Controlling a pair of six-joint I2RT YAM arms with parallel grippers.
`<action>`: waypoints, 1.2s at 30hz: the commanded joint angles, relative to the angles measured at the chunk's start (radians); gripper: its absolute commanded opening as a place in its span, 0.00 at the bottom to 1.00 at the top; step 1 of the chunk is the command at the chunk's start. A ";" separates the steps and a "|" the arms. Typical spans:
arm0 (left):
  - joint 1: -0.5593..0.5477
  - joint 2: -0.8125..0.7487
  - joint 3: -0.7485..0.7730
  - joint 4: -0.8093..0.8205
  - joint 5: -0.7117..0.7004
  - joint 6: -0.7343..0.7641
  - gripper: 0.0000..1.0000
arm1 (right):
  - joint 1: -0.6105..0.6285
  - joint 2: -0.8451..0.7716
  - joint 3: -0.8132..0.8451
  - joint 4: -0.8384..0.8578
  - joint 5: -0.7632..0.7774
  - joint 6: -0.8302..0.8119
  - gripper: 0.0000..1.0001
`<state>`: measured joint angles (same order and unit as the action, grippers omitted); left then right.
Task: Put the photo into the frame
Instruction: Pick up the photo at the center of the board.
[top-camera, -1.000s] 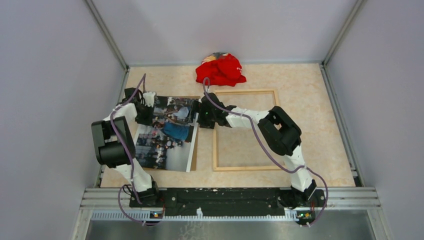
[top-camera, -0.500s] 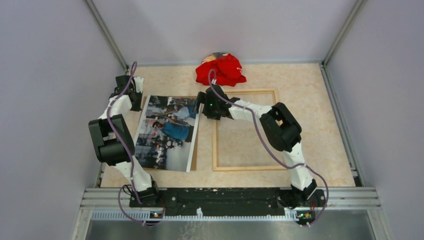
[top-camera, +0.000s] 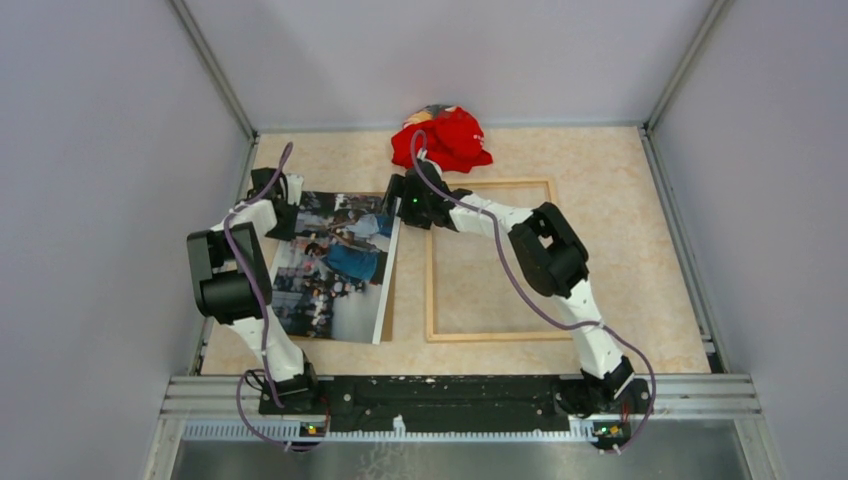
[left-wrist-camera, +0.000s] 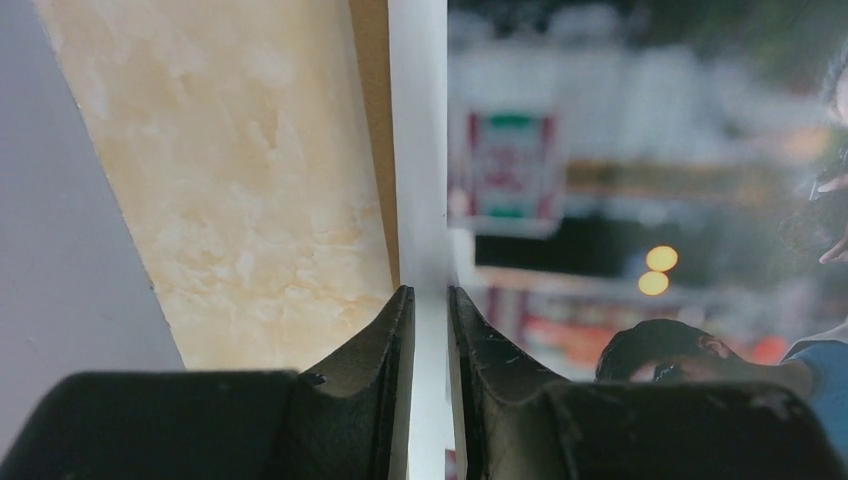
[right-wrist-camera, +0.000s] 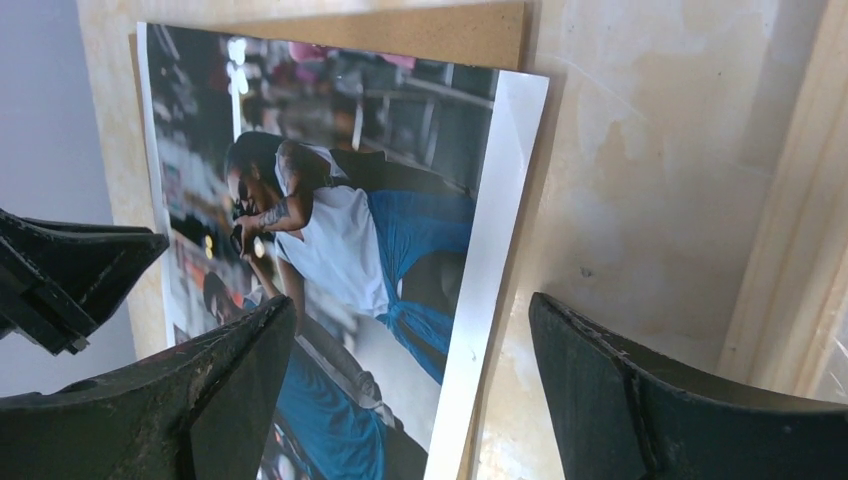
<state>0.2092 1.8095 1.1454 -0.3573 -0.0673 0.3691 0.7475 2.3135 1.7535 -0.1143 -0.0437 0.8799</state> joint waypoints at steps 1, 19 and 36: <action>-0.010 0.013 -0.026 0.046 0.019 0.004 0.24 | -0.012 0.081 0.010 -0.048 -0.003 0.001 0.84; -0.026 0.022 -0.041 0.039 0.035 0.020 0.21 | -0.019 0.032 -0.005 0.089 -0.114 0.022 0.49; -0.028 0.021 -0.035 0.026 0.036 0.030 0.20 | -0.016 -0.050 -0.026 0.117 -0.123 -0.003 0.28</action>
<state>0.1886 1.8095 1.1244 -0.3248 -0.0605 0.3962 0.7158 2.3459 1.7149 -0.0158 -0.1482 0.9009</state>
